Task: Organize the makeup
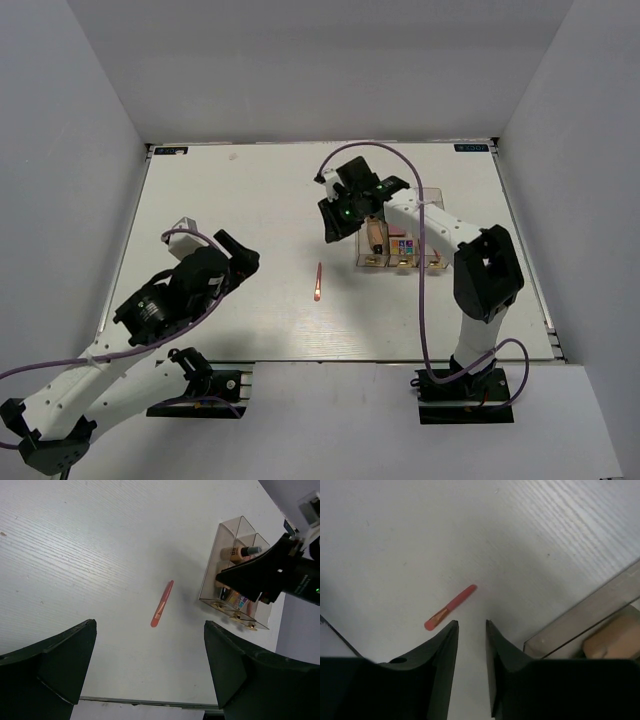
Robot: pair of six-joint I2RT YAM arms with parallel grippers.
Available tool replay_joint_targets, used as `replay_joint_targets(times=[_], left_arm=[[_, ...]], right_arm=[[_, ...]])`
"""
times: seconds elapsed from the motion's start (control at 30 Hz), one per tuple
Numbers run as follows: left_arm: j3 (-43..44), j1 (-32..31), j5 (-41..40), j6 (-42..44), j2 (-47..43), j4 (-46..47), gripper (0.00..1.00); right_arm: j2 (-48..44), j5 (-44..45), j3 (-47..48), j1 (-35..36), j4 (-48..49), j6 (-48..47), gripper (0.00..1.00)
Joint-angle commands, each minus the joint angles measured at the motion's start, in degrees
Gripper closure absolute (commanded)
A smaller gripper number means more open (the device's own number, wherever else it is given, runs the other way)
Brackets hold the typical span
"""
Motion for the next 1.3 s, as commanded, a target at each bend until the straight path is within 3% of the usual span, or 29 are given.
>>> replay_joint_targets(times=[0.0, 0.07, 0.33, 0.83, 1.27], left_arm=[[-0.26, 0.18, -0.82, -0.71, -1.55, -0.38, 0.02], [-0.61, 0.18, -0.91, -1.15, -1.99, -0.81, 0.02], [-0.97, 0.18, -0.73, -1.68, -2.35, -1.08, 0.02], [-1.23, 0.18, 0.59, -1.85, -1.56, -0.81, 0.02], [-0.97, 0.18, -0.20, -1.85, -1.82, -1.34, 0.02]], right_arm=[[0.09, -0.46, -0.95, 2.84, -1.22, 2.96, 0.63], [0.26, 0.59, -2.00, 4.07, -1.31, 3.92, 0.56], [3.33, 8.41, -3.67, 7.85, -3.51, 13.14, 0.45], [10.63, 12.28, -1.04, 11.63, -2.45, 20.01, 0.45], [14.94, 17.38, -0.07, 14.00, -2.37, 20.19, 0.49]])
